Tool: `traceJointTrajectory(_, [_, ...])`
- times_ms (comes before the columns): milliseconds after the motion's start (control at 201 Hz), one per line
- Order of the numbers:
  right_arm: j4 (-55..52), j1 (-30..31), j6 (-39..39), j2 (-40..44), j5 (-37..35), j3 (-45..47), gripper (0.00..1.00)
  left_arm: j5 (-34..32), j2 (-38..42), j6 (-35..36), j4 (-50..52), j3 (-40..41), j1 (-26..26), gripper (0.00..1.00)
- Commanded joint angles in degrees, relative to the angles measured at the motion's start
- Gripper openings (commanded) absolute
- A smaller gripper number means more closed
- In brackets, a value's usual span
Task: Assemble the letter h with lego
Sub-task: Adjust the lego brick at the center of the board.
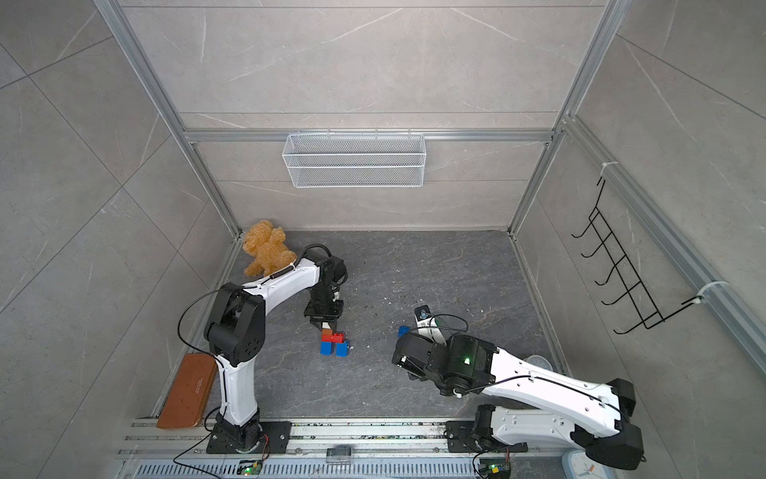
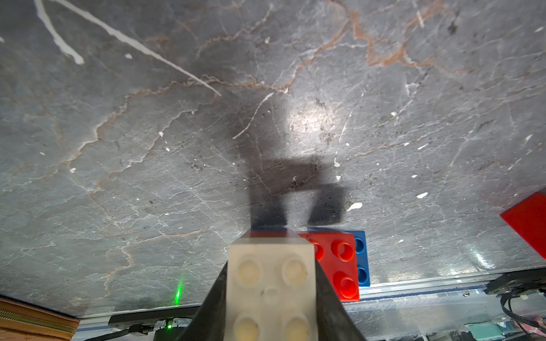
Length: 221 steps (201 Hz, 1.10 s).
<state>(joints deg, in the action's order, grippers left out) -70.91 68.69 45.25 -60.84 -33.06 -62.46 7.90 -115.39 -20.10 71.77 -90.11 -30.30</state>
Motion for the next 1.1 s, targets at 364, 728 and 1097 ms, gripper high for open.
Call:
traceJointTrajectory(364, [-1.22,0.59,1.00,-0.60,-1.39,0.36,1.00,0.75,-1.50,1.29,0.92,-1.11,0.86,0.44])
traceJointTrajectory(728, [-1.60,0.66,1.67,-0.75,-1.92,0.32,1.00,-1.30,5.25,-0.28,0.85,-4.58,2.94,0.54])
traceJointTrajectory(1097, [8.63,-1.23,9.60,-4.20,8.15,4.10,1.00,-13.27,44.91,-2.64,-29.34,18.05,3.17,1.00])
